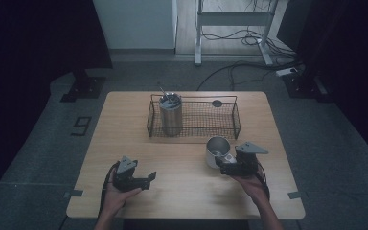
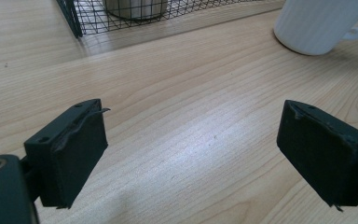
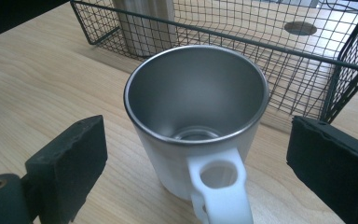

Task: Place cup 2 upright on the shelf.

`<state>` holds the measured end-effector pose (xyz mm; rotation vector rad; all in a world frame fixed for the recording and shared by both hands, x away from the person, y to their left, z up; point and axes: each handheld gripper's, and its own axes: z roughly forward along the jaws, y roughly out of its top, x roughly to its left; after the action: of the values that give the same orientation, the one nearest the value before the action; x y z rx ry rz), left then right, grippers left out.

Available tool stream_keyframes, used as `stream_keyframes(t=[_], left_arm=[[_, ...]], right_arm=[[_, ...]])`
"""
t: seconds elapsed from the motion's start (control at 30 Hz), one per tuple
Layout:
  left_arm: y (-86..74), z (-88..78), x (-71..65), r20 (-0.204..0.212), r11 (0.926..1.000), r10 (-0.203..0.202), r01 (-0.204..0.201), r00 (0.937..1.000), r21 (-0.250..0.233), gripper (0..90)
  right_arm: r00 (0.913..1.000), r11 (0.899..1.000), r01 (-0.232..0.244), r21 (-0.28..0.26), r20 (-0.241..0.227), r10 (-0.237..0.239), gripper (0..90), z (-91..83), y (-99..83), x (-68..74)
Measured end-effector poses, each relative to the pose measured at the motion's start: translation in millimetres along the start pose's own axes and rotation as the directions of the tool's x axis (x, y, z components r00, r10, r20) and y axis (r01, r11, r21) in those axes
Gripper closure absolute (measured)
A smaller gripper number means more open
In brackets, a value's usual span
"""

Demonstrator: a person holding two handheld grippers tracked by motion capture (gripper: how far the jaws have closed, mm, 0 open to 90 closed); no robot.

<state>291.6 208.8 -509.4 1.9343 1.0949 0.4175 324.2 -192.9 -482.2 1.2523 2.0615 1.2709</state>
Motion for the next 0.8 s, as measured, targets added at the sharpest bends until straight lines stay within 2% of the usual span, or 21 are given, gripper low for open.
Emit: stream_keyframes(t=[0.37, 0.57, 0.8], left_arm=[[-1.0, 0.2, 0.0, 0.002, 1.0000, -0.001, 0.001, 1.0000, 0.009, 8.3], [-1.4, 1.8, -0.8, 0.004, 0.9998, -0.002, 0.002, 1.0000, 0.022, 8.4], [-1.6, 1.1, 0.9, -0.006, 0.9997, -0.013, 0.013, 0.9999, 0.023, 8.3]], right_arm=[[0.9999, 1.000, 0.015, 0.008, -0.007, -0.015, 4.4, 8.3, 10.6, -0.3], [0.9996, 0.999, 0.026, 0.032, -0.007, -0.025, 2.5, 16.9, 16.2, 1.5], [0.9982, 0.997, 0.060, 0.050, -0.007, -0.059, 0.0, 23.9, 21.4, 4.6]])
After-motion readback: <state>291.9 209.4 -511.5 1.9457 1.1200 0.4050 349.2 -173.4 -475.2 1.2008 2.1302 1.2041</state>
